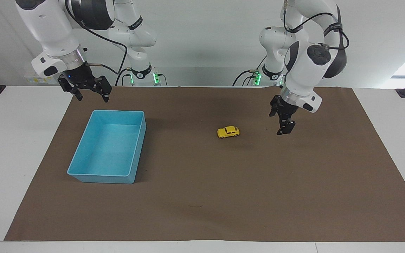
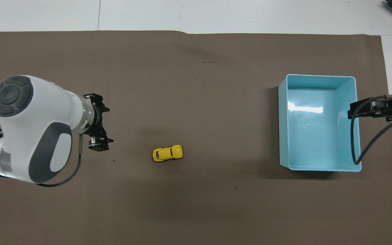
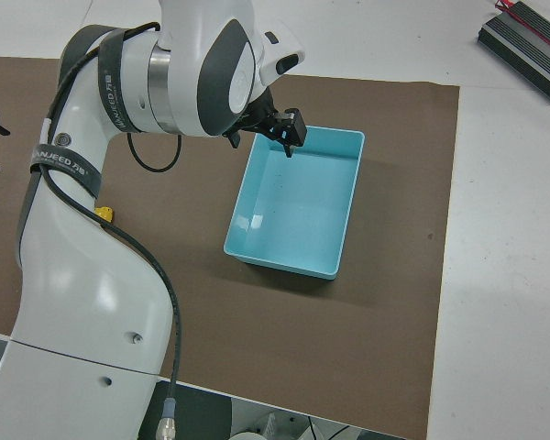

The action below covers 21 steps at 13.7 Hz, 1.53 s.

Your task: Wind up and store yellow beetle car

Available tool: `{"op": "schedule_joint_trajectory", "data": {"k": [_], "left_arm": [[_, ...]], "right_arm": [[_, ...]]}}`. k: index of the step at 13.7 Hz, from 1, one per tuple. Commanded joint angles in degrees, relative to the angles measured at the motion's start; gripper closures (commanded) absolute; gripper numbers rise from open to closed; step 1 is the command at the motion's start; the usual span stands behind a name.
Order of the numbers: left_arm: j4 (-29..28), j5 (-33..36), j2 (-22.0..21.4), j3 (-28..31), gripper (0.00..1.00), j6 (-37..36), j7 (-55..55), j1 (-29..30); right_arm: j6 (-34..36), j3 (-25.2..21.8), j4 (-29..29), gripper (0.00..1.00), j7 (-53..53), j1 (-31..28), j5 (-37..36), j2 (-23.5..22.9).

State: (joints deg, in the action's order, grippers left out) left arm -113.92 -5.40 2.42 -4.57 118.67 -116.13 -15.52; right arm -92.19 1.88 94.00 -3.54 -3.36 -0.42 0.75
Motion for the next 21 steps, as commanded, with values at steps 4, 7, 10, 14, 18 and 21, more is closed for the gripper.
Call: {"op": "schedule_joint_trajectory", "data": {"k": [4,7,10,14,18,21], "left_arm": [[-2.26,-3.48,5.49,0.97,0.0,7.87,-14.2,-8.98],[-6.47,-3.48,6.28,0.88,0.0,16.83,-20.35,-12.68],[-8.76,-3.48,7.08,0.97,0.0,20.09,-22.04,-15.76],[-12.2,-3.48,9.52,1.06,0.0,26.32,-24.15,-17.44],[-11.94,-3.39,10.15,1.14,0.0,25.82,-23.97,-17.17],[-11.33,-3.04,9.54,1.23,0.0,23.02,-23.53,-17.17]], "right_arm": [[0.17,0.4,0.05,0.0,-0.76,-0.42,0.77,0.31],[0.17,0.4,0.05,0.0,-0.67,-0.42,0.77,0.31],[0.17,0.4,0.05,0.0,-0.76,-0.42,0.77,0.31],[0.26,0.4,0.05,0.0,-0.76,-0.42,0.77,0.31],[0.26,0.4,0.05,0.0,-0.76,-0.42,0.77,0.31],[0.26,0.4,0.05,0.0,-0.76,-0.42,0.77,0.31]]}}
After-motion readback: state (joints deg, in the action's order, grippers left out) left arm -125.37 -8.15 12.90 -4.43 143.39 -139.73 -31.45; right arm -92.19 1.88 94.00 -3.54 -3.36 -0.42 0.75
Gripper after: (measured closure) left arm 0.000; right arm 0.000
